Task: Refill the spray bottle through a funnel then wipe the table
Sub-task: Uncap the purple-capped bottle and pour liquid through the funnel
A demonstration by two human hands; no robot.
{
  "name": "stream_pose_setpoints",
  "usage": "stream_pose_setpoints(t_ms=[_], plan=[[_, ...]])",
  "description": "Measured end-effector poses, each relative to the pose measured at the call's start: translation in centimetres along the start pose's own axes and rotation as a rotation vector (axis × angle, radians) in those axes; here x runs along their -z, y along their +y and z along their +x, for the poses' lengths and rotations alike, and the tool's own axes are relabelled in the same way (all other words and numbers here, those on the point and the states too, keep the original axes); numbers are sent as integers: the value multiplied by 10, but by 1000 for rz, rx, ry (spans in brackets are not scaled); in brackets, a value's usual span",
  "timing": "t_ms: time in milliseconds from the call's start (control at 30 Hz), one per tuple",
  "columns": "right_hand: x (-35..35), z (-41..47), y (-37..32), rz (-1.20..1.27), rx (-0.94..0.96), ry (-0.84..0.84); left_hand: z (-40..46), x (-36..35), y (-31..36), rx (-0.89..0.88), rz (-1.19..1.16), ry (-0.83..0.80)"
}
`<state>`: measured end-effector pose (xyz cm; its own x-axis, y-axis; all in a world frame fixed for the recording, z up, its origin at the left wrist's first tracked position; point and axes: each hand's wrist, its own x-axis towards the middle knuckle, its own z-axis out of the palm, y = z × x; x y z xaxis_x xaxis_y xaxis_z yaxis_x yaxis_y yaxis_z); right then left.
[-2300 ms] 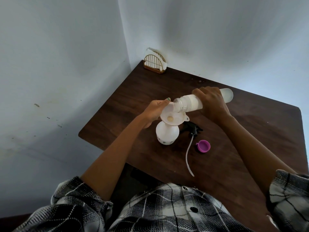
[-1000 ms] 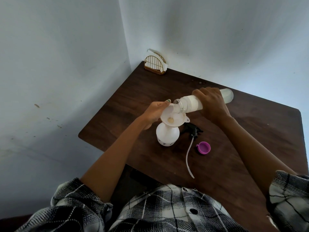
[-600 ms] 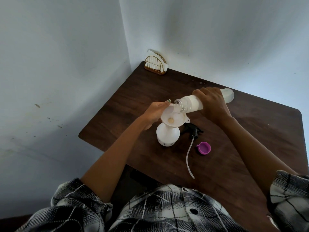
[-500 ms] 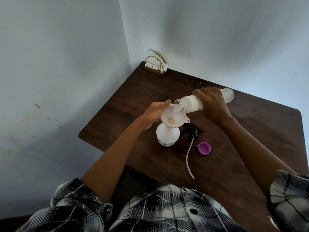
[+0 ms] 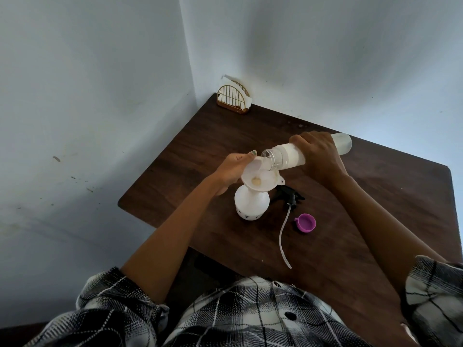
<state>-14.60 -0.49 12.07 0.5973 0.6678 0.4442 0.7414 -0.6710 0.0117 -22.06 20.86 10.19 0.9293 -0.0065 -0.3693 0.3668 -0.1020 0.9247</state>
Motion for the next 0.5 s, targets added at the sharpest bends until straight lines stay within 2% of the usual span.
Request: stream_pose_setpoints(t_ms=[500], plan=[[-1,2,1,2,18,21,-1,0,2,-10,8,18]])
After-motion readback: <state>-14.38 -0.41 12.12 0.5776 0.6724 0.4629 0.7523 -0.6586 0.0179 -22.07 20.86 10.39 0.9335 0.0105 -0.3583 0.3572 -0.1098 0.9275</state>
